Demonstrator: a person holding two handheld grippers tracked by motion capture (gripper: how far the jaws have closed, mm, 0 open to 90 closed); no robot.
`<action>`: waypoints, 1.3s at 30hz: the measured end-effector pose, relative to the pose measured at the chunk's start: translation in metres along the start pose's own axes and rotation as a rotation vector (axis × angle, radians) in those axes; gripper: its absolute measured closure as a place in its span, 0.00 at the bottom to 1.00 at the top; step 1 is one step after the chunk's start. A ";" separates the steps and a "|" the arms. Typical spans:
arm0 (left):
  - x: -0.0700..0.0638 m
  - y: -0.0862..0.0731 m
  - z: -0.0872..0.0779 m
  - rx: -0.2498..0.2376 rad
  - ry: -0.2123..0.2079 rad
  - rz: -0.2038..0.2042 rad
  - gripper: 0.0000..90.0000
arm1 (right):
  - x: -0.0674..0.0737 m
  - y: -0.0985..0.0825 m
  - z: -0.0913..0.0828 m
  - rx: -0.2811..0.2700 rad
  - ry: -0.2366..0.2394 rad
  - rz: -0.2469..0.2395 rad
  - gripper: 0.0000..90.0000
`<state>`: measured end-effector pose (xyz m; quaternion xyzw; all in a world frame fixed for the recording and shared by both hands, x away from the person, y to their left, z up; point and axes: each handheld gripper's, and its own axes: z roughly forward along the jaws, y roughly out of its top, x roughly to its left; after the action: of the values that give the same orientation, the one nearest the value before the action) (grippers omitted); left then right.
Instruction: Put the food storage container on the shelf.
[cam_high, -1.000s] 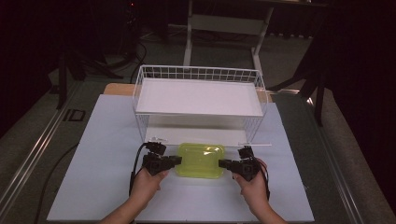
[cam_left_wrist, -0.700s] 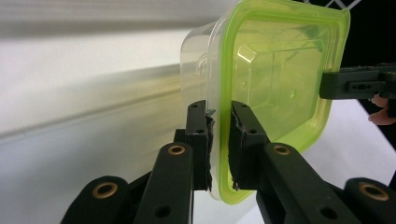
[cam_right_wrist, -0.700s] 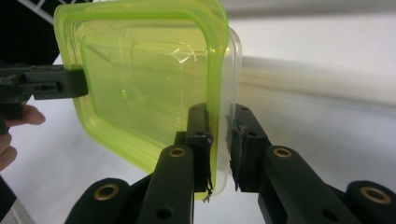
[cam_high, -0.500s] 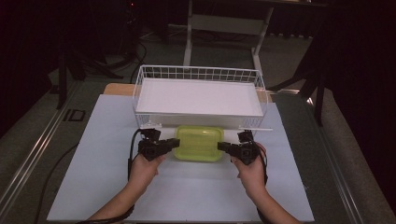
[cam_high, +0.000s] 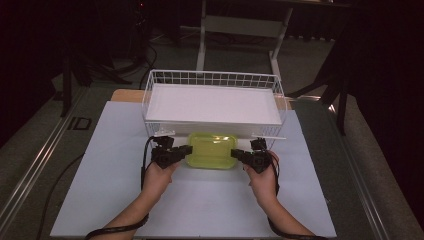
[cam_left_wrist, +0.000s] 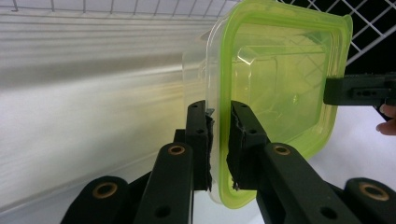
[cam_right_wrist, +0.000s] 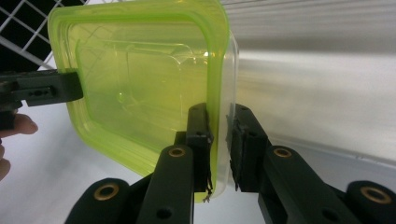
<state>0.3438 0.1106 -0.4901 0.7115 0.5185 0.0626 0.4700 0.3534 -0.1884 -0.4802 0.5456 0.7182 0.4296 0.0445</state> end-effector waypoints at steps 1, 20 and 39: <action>0.001 0.001 0.002 0.005 0.000 0.000 0.89 | -0.001 0.001 0.001 -0.003 -0.006 -0.005 0.88; 0.016 0.005 0.019 -0.013 -0.007 -0.037 0.88 | -0.006 0.009 0.019 -0.021 -0.057 0.009 0.87; 0.018 0.001 0.038 -0.098 0.080 0.057 0.69 | -0.007 0.011 0.036 -0.101 -0.141 -0.051 0.69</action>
<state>0.3743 0.1016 -0.5176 0.6991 0.5125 0.1298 0.4814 0.3838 -0.1735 -0.4986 0.5532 0.7044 0.4243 0.1333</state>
